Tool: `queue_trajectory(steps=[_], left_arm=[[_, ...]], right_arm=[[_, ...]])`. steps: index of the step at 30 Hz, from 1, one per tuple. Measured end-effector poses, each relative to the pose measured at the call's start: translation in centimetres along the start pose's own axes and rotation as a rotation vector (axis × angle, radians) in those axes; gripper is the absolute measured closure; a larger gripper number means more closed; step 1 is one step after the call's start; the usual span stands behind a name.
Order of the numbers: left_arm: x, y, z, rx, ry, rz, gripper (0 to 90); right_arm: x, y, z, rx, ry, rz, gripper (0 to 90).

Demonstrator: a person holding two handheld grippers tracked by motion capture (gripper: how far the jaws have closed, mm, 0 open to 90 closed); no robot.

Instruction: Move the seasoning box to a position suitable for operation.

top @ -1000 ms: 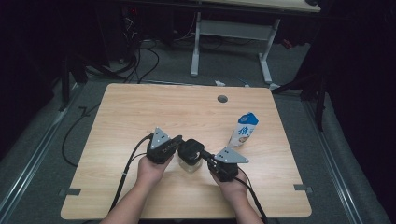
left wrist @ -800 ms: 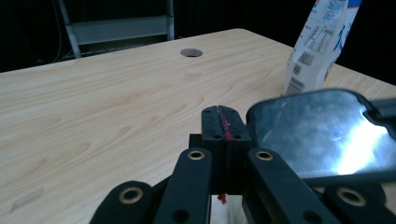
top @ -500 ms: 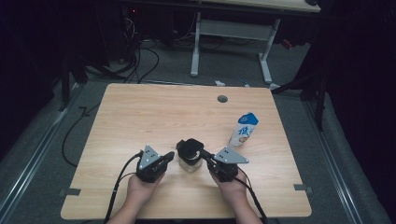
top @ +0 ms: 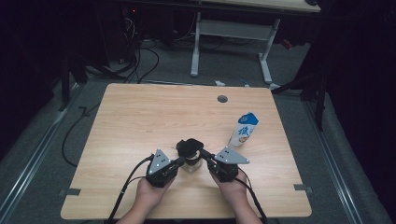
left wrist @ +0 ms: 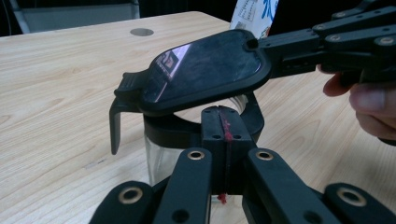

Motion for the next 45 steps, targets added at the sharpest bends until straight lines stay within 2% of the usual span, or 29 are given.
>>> queue_trajectory(steps=[10, 18, 26, 44, 45], left_arm=[[0.3, 0.2, 0.0, -0.001, 0.006, 0.006, 90.0], [0.9, 0.2, -0.1, 0.003, 0.029, -0.001, 90.0], [1.5, 0.2, 0.0, 0.014, 0.046, -0.009, 89.4], [2.0, -1.6, 0.4, 0.077, 0.066, -0.054, 87.5], [2.0, -1.7, 0.5, 0.07, 0.066, -0.061, 87.3]], right_arm=[[-0.4, -0.3, 0.1, 0.007, -0.013, 0.001, 89.9], [-0.6, 0.1, 0.6, -0.012, -0.029, 0.014, 89.3], [-0.7, 0.1, 0.6, -0.006, -0.015, 0.012, 89.5], [-0.9, 0.3, 0.6, 0.007, 0.004, 0.012, 90.0], [-0.9, 0.3, 0.6, 0.008, 0.003, 0.014, 90.0]])
Point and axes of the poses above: each handheld gripper's, and its own axes: z roughly forward along the jaws, x roughly out of its top, y roughly to its right, the point moved 3 cm from there along z, roughly forward along the jaws, and after that the axes turned 4 degrees about x, right-handed, at the moved point
